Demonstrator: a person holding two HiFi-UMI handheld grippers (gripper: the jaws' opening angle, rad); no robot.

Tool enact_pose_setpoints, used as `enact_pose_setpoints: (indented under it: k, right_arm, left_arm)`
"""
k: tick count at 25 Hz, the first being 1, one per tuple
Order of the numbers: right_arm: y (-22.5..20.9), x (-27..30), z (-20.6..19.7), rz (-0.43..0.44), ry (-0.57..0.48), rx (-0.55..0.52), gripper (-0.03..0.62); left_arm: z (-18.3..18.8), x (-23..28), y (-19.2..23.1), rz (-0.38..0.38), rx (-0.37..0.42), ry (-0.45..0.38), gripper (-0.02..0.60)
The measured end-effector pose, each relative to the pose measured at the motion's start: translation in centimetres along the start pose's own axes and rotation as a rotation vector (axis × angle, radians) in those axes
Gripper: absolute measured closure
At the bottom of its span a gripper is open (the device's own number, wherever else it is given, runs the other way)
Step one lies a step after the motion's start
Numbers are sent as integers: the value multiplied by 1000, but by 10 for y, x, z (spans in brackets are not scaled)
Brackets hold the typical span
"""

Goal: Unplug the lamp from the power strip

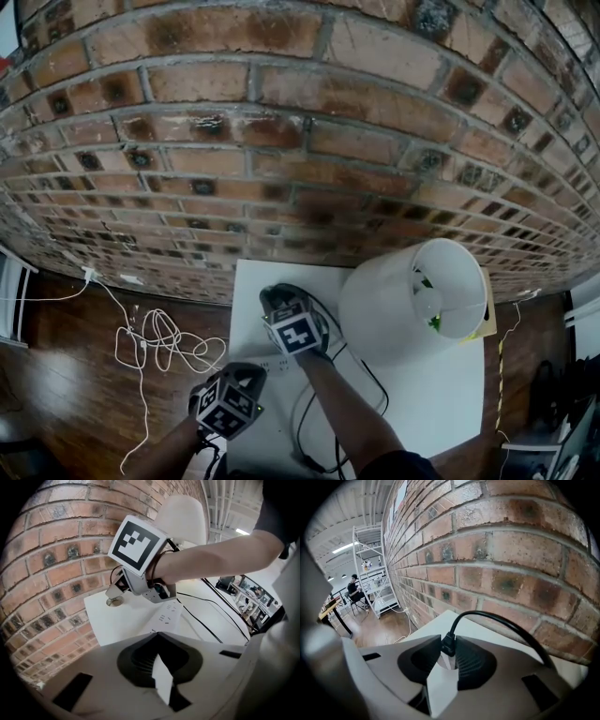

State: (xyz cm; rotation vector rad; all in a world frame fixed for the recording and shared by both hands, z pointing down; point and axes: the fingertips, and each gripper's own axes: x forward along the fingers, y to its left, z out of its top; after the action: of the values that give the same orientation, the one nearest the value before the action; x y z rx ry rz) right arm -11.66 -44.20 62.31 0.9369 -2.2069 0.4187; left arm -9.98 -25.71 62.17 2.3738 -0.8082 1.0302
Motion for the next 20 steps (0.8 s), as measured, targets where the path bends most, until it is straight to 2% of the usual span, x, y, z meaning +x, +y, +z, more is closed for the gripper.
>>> enact_pose_setpoints:
  k: [5, 8, 9, 16, 20]
  right_arm:
    - [-4, 0, -8, 16, 19, 71, 487]
    - [-8, 4, -10, 25, 16, 93, 440]
    - [-7, 6, -12, 32, 30, 94, 419]
    - [5, 6, -34, 79, 164, 80, 419]
    - [5, 4, -37, 67, 168, 65, 419]
  left_arm:
    - [0, 0, 0, 3, -5, -1, 555]
    - [-1, 1, 0, 1, -5, -4, 555]
    - [-1, 1, 0, 2, -8, -5, 555]
    - [1, 0, 0, 4, 0, -5, 555]
    - [0, 0, -1, -3, -12, -5, 555]
